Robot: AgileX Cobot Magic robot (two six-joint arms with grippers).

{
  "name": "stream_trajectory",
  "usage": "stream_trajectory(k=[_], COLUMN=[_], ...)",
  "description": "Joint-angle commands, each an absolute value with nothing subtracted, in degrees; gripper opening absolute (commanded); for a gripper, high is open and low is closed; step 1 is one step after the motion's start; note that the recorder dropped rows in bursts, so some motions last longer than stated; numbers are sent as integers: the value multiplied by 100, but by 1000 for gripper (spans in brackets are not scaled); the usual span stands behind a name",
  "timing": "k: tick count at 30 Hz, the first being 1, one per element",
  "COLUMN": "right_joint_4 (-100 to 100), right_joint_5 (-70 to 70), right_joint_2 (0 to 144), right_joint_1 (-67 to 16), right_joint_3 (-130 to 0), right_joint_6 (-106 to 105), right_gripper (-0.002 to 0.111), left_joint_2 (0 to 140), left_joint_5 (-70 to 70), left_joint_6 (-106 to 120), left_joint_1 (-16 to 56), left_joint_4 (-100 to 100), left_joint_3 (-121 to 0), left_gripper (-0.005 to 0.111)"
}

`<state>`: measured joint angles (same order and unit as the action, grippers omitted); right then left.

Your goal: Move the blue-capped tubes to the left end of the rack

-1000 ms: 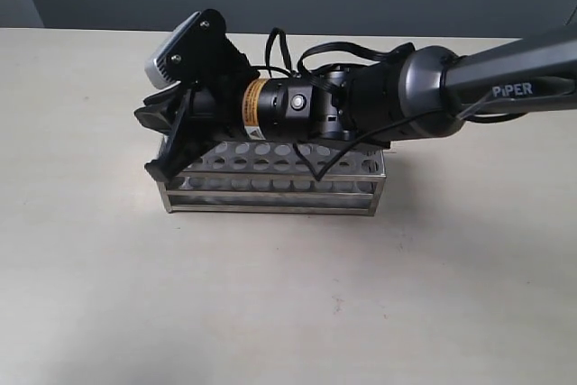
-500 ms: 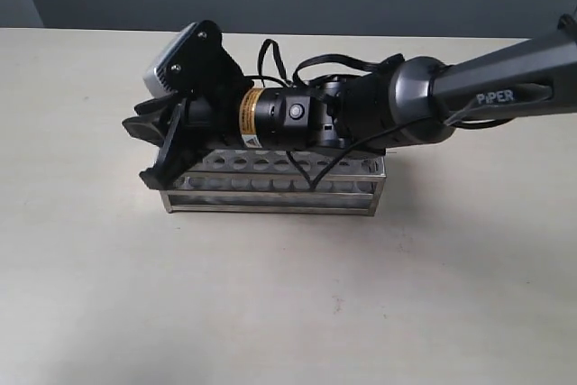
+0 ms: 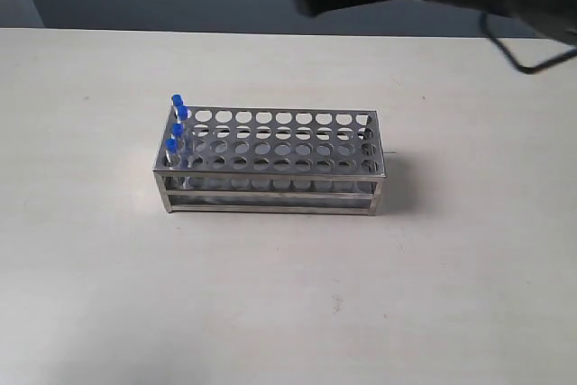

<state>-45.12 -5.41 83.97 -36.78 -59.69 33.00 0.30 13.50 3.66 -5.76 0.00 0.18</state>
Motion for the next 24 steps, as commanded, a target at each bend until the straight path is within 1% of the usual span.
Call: stream_trajectory(k=[1, 6, 9, 13, 17, 20, 24], right_joint_4=[-4289, -3447, -2748, -2635, -2460, -1998, -1860], right_joint_5=[-699, -807, -807, -234, 290, 419, 419], right_joint_2=[6940, 5347, 4429, 3337, 2634, 2277, 2088], right_joint_1=[-2678, -1587, -1287, -1262, -1262, -1262, -1262], right_joint_3=[-4681, -3170, -2325, -1650, -1360, -1333, -1333], right_joint_6=[3295, 3295, 3295, 3304, 3404, 3452, 3452], right_gripper=[-1, -1, -1, -1, -1, -1, -1], left_joint_2=[0, 0, 0, 0, 0, 0, 0], left_joint_5=[1324, 1324, 1324, 1324, 1324, 1324, 1324], left_joint_6=[363, 363, 363, 363, 363, 363, 363], left_joint_1=[-552, -552, -552, -552, -552, -552, -552], left_joint_4=[-37, -37, -37, -37, -37, -37, -37], left_joint_3=[0, 0, 0, 0, 0, 0, 0], left_gripper=[1, 1, 1, 1, 1, 1, 1])
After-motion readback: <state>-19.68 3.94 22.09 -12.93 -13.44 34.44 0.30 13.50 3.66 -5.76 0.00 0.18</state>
